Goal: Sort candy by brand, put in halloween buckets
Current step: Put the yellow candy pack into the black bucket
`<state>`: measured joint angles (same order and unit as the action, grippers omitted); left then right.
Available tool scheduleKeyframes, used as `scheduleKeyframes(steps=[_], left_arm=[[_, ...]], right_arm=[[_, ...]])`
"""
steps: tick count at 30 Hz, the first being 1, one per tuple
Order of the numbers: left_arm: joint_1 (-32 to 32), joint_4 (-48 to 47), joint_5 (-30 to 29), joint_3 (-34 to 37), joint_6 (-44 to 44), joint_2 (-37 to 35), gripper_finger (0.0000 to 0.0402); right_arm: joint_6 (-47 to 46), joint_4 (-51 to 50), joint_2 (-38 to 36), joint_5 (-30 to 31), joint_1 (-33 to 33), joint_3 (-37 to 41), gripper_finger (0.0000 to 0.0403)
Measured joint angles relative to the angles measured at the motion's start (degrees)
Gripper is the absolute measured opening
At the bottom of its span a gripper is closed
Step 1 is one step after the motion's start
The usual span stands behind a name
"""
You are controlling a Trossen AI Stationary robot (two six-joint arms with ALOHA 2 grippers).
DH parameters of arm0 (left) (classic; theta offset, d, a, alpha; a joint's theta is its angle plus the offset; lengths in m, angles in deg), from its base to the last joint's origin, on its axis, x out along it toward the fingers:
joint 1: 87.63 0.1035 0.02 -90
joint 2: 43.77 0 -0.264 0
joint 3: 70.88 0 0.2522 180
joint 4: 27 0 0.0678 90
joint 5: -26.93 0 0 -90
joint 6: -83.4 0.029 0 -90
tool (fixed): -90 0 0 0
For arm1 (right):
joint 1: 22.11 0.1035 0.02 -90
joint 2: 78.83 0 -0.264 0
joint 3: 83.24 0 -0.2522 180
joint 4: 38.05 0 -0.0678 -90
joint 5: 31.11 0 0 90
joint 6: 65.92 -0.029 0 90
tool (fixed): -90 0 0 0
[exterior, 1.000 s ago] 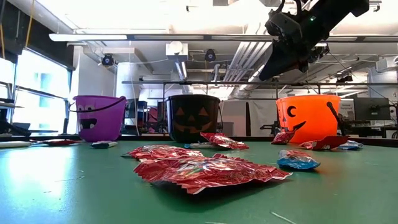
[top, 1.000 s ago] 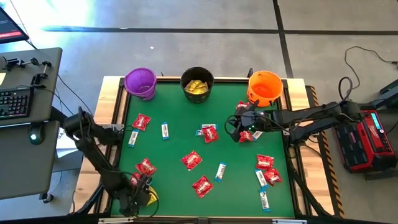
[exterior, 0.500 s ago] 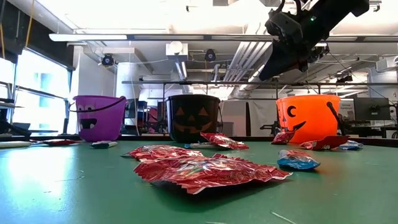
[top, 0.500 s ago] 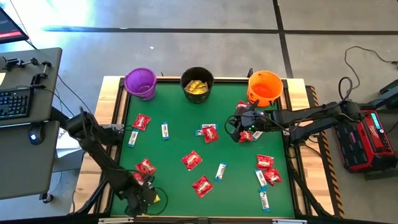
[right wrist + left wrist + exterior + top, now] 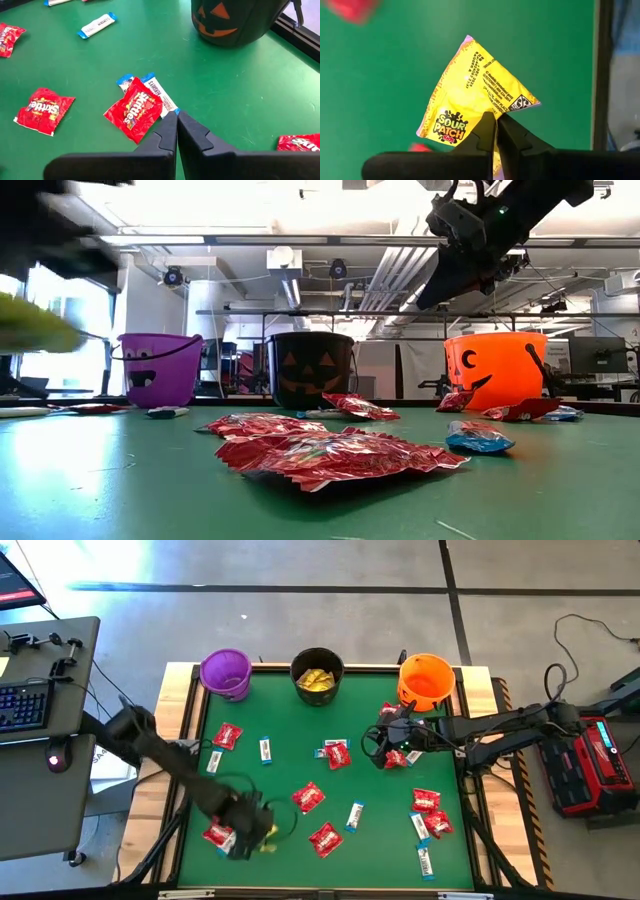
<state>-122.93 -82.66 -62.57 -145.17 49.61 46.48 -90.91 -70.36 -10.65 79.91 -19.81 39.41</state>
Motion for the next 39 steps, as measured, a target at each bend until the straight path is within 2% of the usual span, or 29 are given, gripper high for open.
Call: scheduleKeyframes(steps=[7, 14, 18, 22, 27, 31, 39], left_arm=[[16.7, -1.9, -8.4, 0.0, 11.3, -6.8, 0.0], [38.5, 3.4, -9.2, -0.6, 22.4, -7.5, 0.0], [48.8, 5.9, -8.5, -5.7, 27.0, -5.0, 0.0], [56.9, 6.0, -8.2, -13.9, 31.6, -0.8, 0.0], [63.5, 5.6, -4.3, -25.0, 36.3, 6.8, 0.0], [65.5, 4.1, -4.0, -32.8, 37.1, 13.2, 0.0], [67.1, 1.2, -3.8, -40.6, 37.1, 23.3, 0.0]], right_arm=[[-0.2, 0.0, 0.0, 1.7, 0.0, 0.0, 0.0], [-0.5, 0.7, 0.0, 3.5, -0.1, 0.0, 0.0], [0.0, 0.9, 0.0, 3.5, -0.7, 0.0, 0.0], [0.0, 1.3, 0.0, 3.5, -2.0, 0.0, 0.0], [0.0, 2.3, 0.0, 3.5, -3.5, 0.0, 0.0], [0.0, 2.9, 0.0, 3.5, -4.0, 0.0, 0.0], [0.0, 3.1, 0.0, 3.5, -4.0, 0.0, 0.0]])
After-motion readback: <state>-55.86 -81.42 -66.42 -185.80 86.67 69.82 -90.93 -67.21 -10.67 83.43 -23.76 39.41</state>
